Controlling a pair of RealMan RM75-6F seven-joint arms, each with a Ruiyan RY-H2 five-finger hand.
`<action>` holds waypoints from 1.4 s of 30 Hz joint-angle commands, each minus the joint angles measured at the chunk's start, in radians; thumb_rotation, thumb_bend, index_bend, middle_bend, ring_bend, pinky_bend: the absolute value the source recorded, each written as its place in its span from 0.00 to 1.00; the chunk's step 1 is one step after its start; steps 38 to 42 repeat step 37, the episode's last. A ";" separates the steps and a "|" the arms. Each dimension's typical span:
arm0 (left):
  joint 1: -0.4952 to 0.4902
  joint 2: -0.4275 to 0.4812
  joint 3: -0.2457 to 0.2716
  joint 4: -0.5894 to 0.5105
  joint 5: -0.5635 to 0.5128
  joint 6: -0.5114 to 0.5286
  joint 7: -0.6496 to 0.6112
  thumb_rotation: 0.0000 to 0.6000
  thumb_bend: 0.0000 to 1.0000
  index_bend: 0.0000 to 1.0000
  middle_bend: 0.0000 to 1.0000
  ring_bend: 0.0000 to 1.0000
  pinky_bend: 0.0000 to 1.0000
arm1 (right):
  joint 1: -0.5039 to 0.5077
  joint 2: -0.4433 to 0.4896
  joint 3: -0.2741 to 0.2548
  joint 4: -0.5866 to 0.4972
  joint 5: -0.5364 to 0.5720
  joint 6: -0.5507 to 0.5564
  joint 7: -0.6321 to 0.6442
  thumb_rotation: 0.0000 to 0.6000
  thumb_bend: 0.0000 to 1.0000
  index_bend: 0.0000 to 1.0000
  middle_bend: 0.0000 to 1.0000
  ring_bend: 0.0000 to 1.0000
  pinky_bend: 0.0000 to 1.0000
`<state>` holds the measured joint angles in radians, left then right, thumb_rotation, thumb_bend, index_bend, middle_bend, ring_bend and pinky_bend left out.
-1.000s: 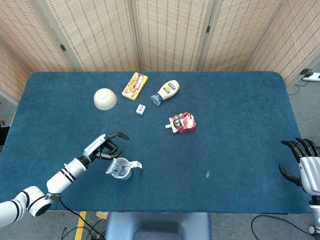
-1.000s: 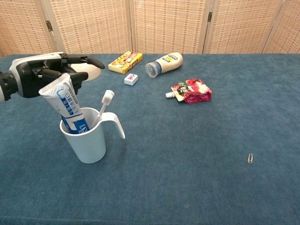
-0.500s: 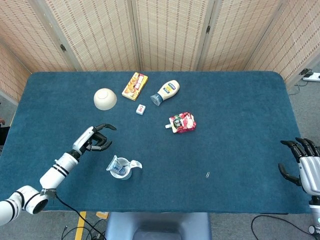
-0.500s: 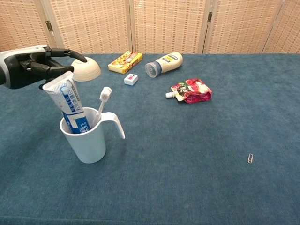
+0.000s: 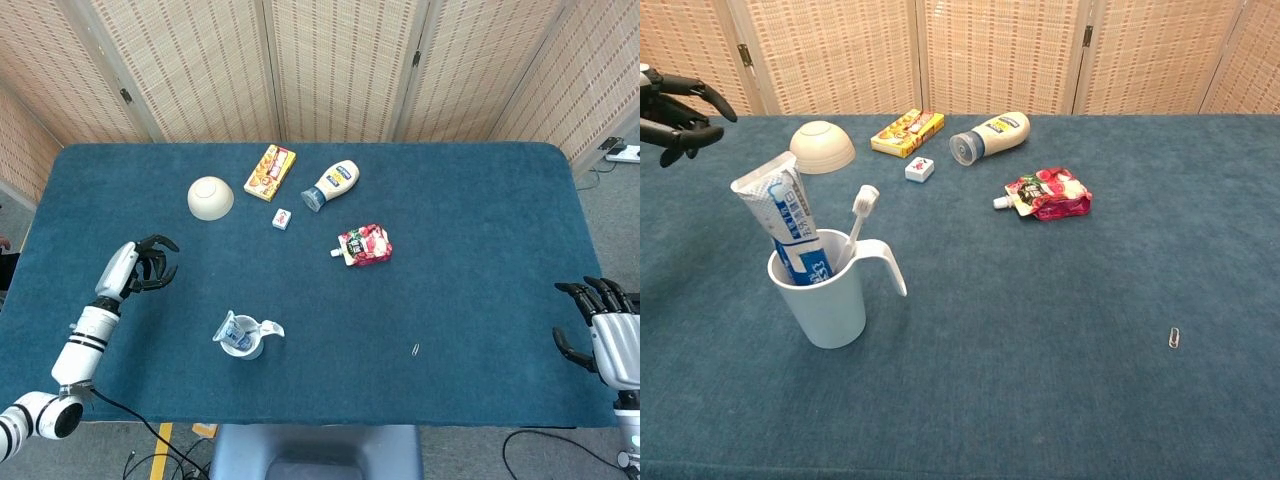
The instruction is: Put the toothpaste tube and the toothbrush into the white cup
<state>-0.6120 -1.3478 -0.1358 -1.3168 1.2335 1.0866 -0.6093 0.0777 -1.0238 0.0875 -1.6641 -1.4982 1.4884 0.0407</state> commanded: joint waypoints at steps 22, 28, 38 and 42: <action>0.324 0.091 0.112 -0.295 0.013 0.434 0.806 1.00 0.39 0.38 0.54 0.42 0.40 | 0.016 0.013 -0.037 0.008 -0.029 -0.054 0.037 1.00 0.29 0.25 0.28 0.14 0.14; 0.362 0.114 0.124 -0.336 0.049 0.457 0.837 1.00 0.39 0.39 0.53 0.42 0.39 | 0.011 -0.004 -0.038 0.014 -0.036 -0.036 0.047 1.00 0.28 0.25 0.28 0.14 0.14; 0.401 0.128 0.120 -0.363 0.104 0.483 0.830 1.00 0.39 0.39 0.53 0.42 0.38 | 0.008 -0.027 -0.039 0.018 -0.037 -0.028 0.049 1.00 0.28 0.25 0.28 0.14 0.14; 0.401 0.128 0.120 -0.363 0.104 0.483 0.830 1.00 0.39 0.39 0.53 0.42 0.38 | 0.008 -0.027 -0.039 0.018 -0.037 -0.028 0.049 1.00 0.28 0.25 0.28 0.14 0.14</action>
